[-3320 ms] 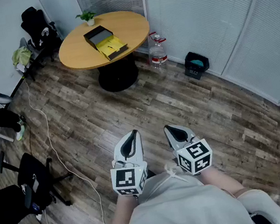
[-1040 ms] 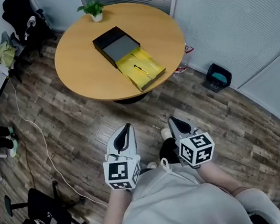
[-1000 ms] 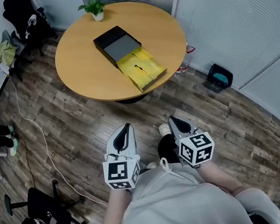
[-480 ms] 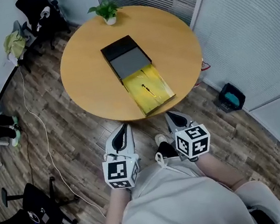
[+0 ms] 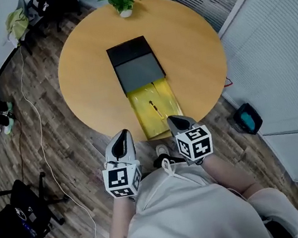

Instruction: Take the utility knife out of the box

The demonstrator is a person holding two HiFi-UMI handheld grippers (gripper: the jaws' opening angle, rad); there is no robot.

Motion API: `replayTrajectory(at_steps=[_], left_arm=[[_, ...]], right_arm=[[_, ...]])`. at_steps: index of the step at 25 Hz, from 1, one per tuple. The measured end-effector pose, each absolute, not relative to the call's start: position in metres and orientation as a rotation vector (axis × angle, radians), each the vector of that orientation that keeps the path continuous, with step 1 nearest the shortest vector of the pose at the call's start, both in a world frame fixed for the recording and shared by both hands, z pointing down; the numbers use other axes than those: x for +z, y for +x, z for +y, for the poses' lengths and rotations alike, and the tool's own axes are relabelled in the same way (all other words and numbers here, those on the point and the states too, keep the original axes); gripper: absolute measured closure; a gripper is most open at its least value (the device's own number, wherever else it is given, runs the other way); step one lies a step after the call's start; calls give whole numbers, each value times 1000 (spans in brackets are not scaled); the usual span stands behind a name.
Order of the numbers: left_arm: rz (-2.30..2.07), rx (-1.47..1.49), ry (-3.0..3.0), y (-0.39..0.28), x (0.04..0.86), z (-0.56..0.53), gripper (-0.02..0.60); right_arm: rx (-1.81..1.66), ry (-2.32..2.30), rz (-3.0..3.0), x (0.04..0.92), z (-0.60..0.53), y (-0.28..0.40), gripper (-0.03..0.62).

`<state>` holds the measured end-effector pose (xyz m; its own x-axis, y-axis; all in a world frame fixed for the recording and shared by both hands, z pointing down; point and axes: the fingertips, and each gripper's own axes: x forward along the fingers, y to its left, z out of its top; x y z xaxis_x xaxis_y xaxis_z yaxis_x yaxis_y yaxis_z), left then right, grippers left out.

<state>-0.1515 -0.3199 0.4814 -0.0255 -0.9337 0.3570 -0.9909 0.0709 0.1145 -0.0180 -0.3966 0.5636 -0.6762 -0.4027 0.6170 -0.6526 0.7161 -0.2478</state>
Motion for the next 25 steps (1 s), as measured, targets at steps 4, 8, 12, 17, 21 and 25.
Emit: replayTrajectory(at_steps=[4, 8, 12, 17, 21, 25], left_arm=[[-2032, 220, 1815, -171, 506, -327, 575], [-2041, 203, 1731, -187, 537, -336, 575], [-2035, 157, 1665, -194, 565, -339, 575], [-2038, 116, 1596, -203, 591, -342, 575], [-2041, 131, 1570, -208, 602, -340, 575], [-2063, 151, 1534, -221, 609, -334, 575]], right_arm=[[570, 717, -2313, 592, -412, -38, 594], [528, 661, -2227, 632, -429, -56, 592], [546, 595, -2158, 659, -436, -70, 591], [560, 542, -2091, 689, -449, -88, 488], [559, 534, -2043, 706, -454, -93, 470], [528, 549, -2017, 709, -454, -95, 480]])
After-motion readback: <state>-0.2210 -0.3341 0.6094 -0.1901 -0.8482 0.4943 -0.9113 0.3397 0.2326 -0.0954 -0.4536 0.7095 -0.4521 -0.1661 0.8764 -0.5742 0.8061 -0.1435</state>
